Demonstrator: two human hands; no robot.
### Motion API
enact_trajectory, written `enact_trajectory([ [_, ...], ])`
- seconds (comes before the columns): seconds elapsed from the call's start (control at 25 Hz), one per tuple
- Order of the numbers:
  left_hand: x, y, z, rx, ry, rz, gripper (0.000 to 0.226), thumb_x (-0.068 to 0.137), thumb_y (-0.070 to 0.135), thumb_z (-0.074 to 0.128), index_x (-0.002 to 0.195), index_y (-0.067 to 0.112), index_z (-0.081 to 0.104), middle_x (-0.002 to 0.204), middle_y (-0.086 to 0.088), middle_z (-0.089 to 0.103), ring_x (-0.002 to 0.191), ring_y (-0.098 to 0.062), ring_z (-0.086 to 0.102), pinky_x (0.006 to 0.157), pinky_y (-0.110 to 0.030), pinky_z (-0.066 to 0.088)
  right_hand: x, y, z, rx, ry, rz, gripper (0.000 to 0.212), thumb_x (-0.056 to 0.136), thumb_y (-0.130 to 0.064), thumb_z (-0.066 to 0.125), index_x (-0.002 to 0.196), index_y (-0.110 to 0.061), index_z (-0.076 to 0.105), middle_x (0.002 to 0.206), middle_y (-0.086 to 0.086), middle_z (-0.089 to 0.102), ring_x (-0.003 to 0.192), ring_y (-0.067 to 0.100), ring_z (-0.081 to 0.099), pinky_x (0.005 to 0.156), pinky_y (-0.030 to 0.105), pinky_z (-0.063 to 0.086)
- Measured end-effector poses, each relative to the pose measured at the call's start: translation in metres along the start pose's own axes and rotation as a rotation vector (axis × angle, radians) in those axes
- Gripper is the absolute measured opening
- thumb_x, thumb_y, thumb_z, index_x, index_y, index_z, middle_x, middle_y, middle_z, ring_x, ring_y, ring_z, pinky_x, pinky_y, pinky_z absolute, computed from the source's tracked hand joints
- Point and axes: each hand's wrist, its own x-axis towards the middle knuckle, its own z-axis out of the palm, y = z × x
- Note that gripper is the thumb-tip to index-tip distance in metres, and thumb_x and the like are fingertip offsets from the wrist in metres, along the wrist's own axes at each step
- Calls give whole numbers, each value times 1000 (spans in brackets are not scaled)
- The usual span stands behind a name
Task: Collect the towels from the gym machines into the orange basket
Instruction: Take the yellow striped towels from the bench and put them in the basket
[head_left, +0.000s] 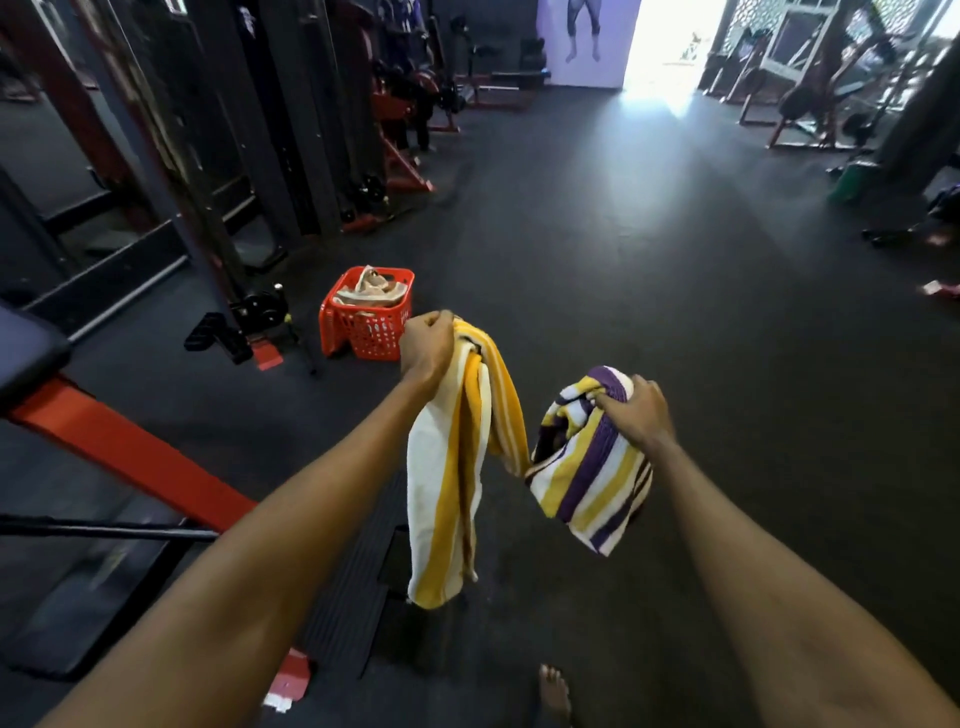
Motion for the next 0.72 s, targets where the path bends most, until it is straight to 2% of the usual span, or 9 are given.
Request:
enact_trajectory([
  [0.12, 62, 5, 38, 23, 42, -1, 30, 97, 19, 48, 91, 6, 74, 79, -2, 65, 70, -9, 57, 62, -19, 42, 90, -1, 11, -10, -64, -28, 52, 84, -45, 69, 118, -6, 60, 125, 17, 56, 113, 36, 57, 84, 37, 42],
  [0.24, 124, 14, 69, 32, 107, -31, 28, 98, 21, 48, 77, 17, 66, 73, 4, 61, 70, -9, 55, 63, -21, 42, 182, -26, 17, -18, -108, -96, 55, 85, -47, 68, 122, -7, 59, 127, 15, 55, 114, 34, 57, 85, 36, 41],
  [0.36, 185, 27, 91, 18, 189, -41, 26, 98, 22, 47, 80, 16, 66, 79, 0, 65, 74, -12, 57, 70, -28, 45, 262, -62, 30, -17, -140, -168, 56, 86, -47, 69, 123, -6, 58, 126, 15, 55, 113, 33, 56, 85, 35, 41],
  [0.44, 228, 35, 101, 16, 253, -58, 31, 100, 24, 48, 75, 18, 64, 72, 4, 61, 67, -7, 53, 63, -23, 43, 313, -82, 46, 5, -164, -179, 59, 85, -47, 69, 124, -4, 55, 126, 15, 54, 112, 33, 57, 86, 36, 44],
  [0.52, 277, 38, 109, 14, 311, -84, 34, 101, 26, 48, 76, 12, 66, 65, 8, 55, 59, -3, 47, 57, -24, 39, 363, -98, 68, 25, -200, -194, 63, 84, -47, 70, 128, -5, 51, 127, 15, 53, 112, 33, 57, 89, 41, 47],
  [0.6, 333, 36, 114, -2, 367, -84, 33, 99, 25, 49, 84, 5, 71, 64, 6, 54, 56, -2, 45, 61, -24, 38, 414, -118, 92, 64, -233, -198, 62, 84, -44, 71, 128, -7, 47, 126, 13, 53, 113, 33, 57, 88, 41, 47],
  [0.72, 420, 31, 119, -29, 403, -59, 32, 96, 24, 51, 77, 4, 67, 68, -2, 56, 62, -11, 48, 63, -27, 41, 488, -146, 132, 99, -274, -253, 61, 84, -41, 72, 131, -17, 42, 127, 10, 56, 115, 32, 58, 92, 41, 47],
])
